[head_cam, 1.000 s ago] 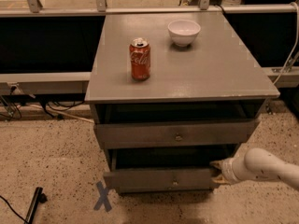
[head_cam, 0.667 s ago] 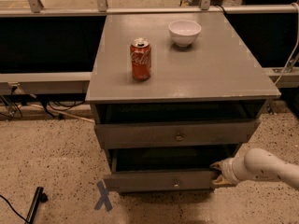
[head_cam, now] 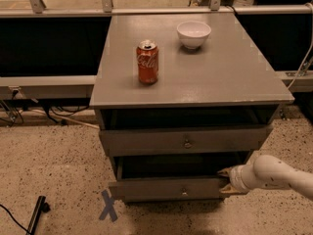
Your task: Open middle drawer
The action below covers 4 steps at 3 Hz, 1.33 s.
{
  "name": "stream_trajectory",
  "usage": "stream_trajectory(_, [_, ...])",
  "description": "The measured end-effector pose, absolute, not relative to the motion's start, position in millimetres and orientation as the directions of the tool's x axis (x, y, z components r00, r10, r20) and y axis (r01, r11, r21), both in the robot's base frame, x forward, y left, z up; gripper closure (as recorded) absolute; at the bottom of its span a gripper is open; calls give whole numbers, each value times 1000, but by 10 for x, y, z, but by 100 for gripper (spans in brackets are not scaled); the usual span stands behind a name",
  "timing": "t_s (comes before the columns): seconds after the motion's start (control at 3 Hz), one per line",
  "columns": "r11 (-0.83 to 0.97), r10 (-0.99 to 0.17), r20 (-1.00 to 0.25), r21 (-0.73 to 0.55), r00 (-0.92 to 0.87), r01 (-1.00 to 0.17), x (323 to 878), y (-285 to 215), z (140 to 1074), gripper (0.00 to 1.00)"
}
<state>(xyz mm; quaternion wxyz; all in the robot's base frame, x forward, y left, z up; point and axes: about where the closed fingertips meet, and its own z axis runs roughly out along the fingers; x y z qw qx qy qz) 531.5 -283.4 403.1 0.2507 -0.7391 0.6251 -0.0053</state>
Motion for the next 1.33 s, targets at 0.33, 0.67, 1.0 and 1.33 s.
stream_trajectory(0.33, [-93, -926, -307, -375, 219, -922, 5309, -2821, 4019, 0])
stream_trajectory(0.67, [-94, -926, -308, -375, 219, -922, 5309, -2821, 4018, 0])
stream_trajectory(1.0, [-109, -909, -349, -326, 226, -939, 5215, -2805, 3991, 0])
stream_trajectory(1.33, [-155, -897, -377, -223, 232, -963, 4895, -2817, 4018, 18])
